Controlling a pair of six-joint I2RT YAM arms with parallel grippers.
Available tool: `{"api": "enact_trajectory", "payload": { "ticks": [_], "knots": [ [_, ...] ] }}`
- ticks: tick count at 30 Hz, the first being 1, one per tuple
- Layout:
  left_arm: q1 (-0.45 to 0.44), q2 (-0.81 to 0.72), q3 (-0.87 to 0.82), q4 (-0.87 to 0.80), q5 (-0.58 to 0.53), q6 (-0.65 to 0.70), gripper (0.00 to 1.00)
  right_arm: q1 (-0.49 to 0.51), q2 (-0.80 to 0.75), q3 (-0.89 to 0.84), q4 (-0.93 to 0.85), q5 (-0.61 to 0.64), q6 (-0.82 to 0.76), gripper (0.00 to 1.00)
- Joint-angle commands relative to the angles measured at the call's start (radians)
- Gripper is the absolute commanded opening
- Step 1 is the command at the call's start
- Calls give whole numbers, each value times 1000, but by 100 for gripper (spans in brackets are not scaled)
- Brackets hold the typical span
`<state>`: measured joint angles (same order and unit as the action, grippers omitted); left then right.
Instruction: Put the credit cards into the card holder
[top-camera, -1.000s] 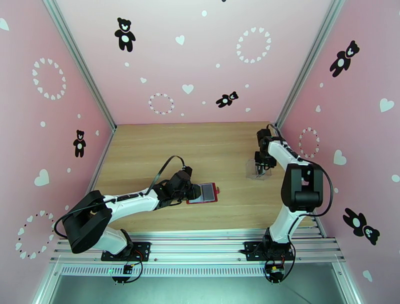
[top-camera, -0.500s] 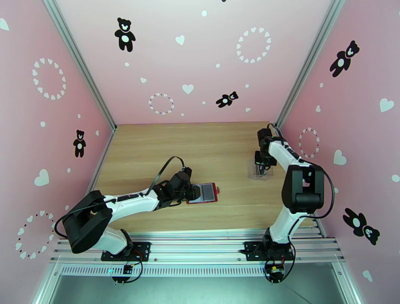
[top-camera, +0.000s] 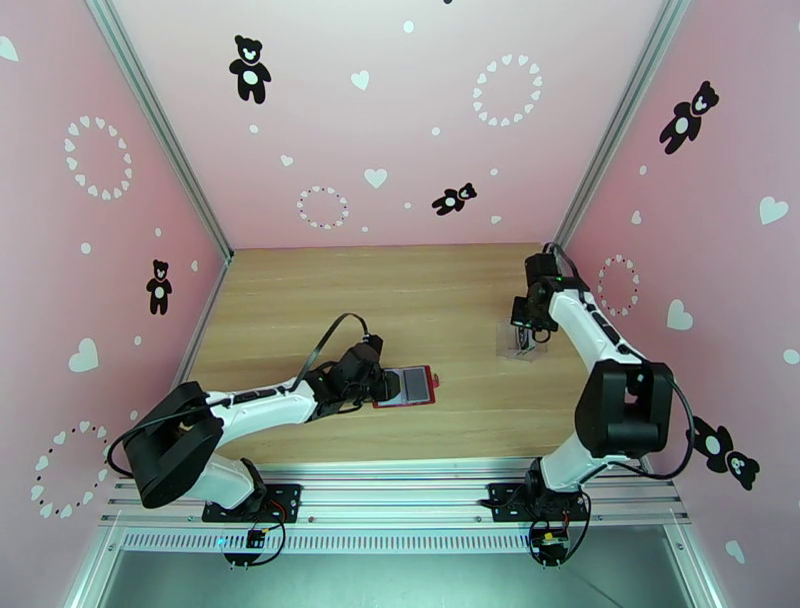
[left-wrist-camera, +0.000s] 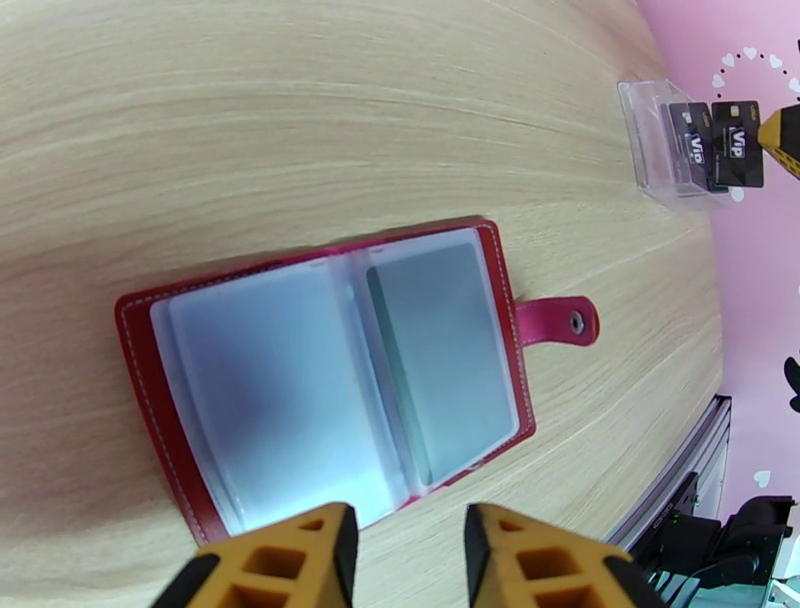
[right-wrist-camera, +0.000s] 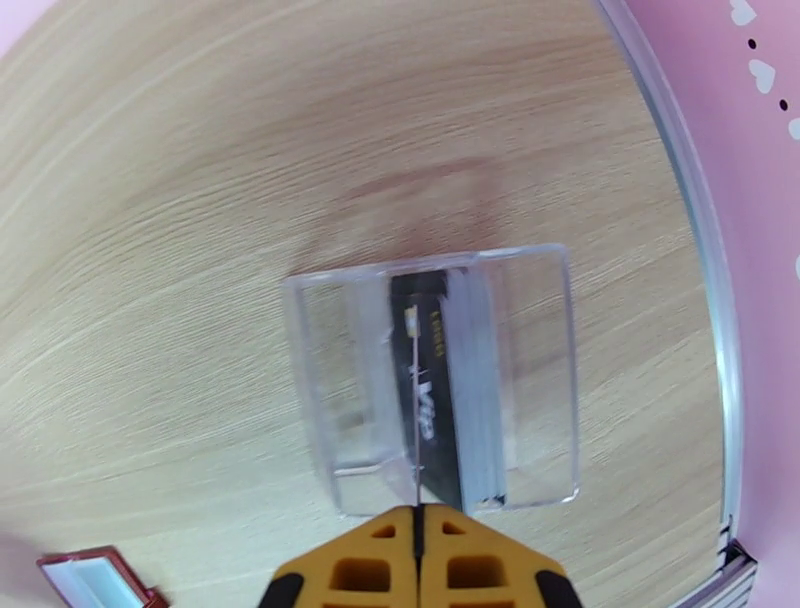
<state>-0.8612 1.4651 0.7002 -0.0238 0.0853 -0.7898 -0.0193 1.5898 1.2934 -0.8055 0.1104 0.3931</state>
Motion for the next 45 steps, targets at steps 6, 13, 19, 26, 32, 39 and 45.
{"api": "enact_trajectory", "payload": {
  "ticks": [6, 13, 19, 26, 32, 39, 45],
  "knots": [
    [-6, -143, -48, -3, -24, 39, 35, 48, -184, -111, 105, -350, 22, 0],
    [-1, -310, -137, 79, 13, 81, 36, 240, -350, -238, 268, -644, 74, 0],
    [2, -439, -204, 156, 106, 116, 40, 387, -460, -357, 405, -785, 131, 0],
    [7, -558, -275, 297, 203, 84, 48, 473, -580, -478, 552, -904, 243, 0],
    [7, -545, -279, 386, 253, 46, 50, 518, -613, -508, 631, -949, 328, 0],
    [7, -529, -264, 427, 276, 22, 49, 555, -620, -535, 698, -962, 372, 0],
    [6, -513, -263, 451, 284, 9, 45, 579, -613, -549, 722, -976, 383, 0]
  ]
}}
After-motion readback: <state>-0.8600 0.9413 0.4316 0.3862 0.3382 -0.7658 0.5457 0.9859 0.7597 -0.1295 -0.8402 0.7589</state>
